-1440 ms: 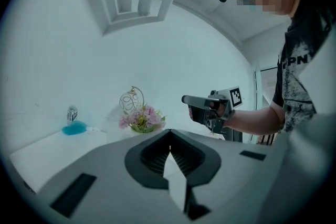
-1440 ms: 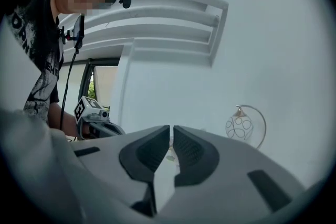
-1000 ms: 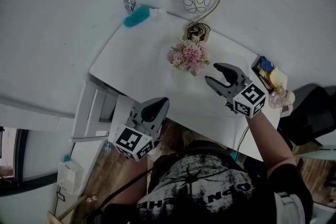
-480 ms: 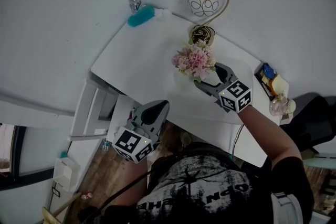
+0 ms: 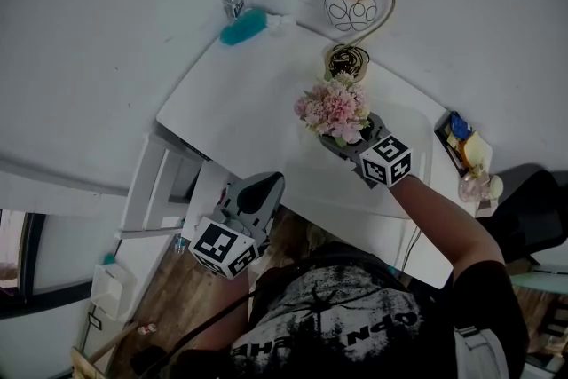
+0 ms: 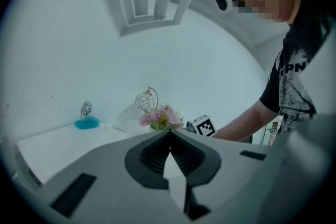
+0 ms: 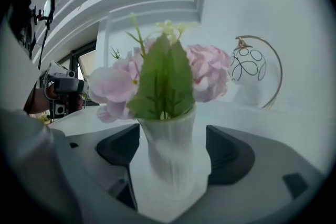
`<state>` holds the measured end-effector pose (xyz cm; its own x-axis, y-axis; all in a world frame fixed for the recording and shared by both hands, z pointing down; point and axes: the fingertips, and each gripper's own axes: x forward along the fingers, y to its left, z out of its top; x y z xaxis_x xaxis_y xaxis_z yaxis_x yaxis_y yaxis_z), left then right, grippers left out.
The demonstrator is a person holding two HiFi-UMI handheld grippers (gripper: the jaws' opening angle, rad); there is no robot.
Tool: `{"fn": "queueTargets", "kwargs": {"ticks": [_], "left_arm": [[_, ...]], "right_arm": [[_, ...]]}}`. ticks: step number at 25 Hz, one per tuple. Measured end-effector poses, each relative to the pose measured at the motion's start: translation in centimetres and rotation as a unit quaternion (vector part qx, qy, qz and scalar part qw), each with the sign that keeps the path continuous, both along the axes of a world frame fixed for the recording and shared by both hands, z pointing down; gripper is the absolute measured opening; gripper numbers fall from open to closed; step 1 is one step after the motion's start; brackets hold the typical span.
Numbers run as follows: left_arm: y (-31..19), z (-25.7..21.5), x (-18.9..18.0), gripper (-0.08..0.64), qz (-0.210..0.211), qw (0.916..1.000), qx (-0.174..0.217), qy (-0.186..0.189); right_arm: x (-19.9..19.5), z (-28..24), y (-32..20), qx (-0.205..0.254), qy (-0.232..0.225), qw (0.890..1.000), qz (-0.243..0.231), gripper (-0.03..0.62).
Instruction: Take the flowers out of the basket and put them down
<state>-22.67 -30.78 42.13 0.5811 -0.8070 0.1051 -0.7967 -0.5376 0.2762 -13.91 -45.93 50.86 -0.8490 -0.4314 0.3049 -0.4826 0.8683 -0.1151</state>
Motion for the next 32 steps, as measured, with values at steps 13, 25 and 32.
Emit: {"fn": "queueTargets", "kwargs": {"ticks": [13,25,32], "left_arm": [[-0.2,0.6,0.7,0.014,0.007,0.9999,-0.012,-0.003],[0.1,0.7,0.5,0.014,0.0,0.9999,-0.016,-0.003],[0.5,0.5,0.7,0.014,0.002,0.9999,-0.012,-0.008]], "right_arm": [[-2.3,1.1,-0.6,-0.007,-0.018,0.999,-0.027,0.371],[-2.4,1.0,-0.4,0.015,-0.005,0.999,-0.045,0.341],[-2.7,0.8,0.5,0.02,0.006,0.998,-0.058,0.337]]}}
